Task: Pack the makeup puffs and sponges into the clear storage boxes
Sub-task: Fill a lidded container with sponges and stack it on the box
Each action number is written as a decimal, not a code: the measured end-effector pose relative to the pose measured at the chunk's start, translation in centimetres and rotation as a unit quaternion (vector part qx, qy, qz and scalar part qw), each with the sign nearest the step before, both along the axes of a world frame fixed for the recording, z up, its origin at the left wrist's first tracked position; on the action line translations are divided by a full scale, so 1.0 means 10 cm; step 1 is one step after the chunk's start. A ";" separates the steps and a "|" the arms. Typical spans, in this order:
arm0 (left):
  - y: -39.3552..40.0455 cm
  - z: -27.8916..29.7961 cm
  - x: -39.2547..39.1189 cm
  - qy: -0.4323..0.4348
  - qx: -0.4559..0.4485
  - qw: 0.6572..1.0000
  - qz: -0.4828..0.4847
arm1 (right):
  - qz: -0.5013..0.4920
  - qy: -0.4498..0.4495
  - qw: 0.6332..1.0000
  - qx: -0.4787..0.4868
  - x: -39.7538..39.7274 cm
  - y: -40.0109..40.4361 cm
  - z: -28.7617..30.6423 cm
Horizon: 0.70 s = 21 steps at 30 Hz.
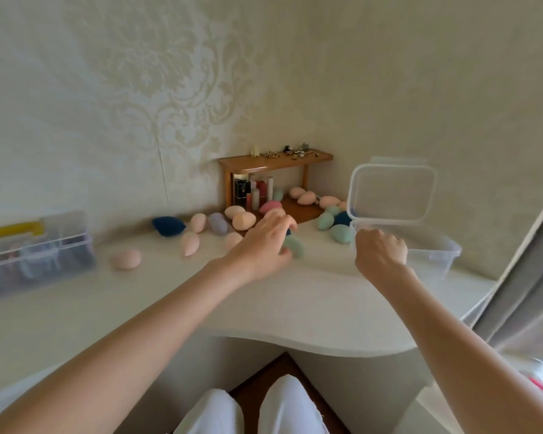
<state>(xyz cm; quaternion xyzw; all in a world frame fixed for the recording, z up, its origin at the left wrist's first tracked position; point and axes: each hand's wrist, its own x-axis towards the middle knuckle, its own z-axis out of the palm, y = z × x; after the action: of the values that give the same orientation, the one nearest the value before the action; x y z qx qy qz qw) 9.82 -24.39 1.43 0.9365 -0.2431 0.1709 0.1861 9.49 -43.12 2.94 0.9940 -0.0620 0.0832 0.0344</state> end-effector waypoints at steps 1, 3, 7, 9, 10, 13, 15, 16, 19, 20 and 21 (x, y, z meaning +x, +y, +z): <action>0.02 0.01 -0.01 0.006 -0.023 1.000 0.003 | 0.011 -0.020 1.000 0.002 -0.02 0.07 0.05; 0.10 0.06 -0.05 0.004 -0.069 0.998 0.012 | 0.041 -0.060 0.997 0.007 -0.06 0.27 0.18; 0.39 0.27 -0.14 0.017 -0.214 0.975 0.059 | 0.160 -0.101 0.982 0.023 -0.26 0.83 0.43; 0.60 0.39 -0.20 0.073 -0.340 0.934 0.080 | 0.233 -0.126 0.964 0.020 -0.37 1.16 0.47; 0.76 0.45 -0.25 0.101 -0.394 0.909 0.096 | 0.275 -0.140 0.951 0.020 -0.41 1.35 0.48; 1.21 0.57 -0.42 0.163 -0.460 0.861 0.145 | 0.394 -0.156 0.905 0.035 -0.50 1.84 0.51; 1.49 0.61 -0.51 0.160 -0.498 0.838 0.158 | 0.453 -0.188 0.871 0.030 -0.52 2.09 0.49; 1.62 0.61 -0.55 0.143 -0.516 0.827 0.171 | 0.480 -0.222 0.849 0.016 -0.51 2.20 0.47; 1.90 0.61 -0.58 0.068 -0.539 0.813 0.209 | 0.499 -0.288 0.816 0.043 -0.40 2.35 0.37; 1.98 0.62 -0.56 0.040 -0.530 0.816 0.226 | 0.507 -0.306 0.799 0.099 -0.38 2.37 0.34; 2.06 0.64 -0.53 0.013 -0.513 0.822 0.246 | 0.514 -0.326 0.778 0.154 -0.35 2.38 0.28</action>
<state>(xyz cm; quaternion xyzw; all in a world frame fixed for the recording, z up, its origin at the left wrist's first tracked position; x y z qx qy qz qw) 4.50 -3.76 7.81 0.7364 0.1208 0.2987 0.5949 5.96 -19.35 5.79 0.7837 0.4383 0.3973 -0.1892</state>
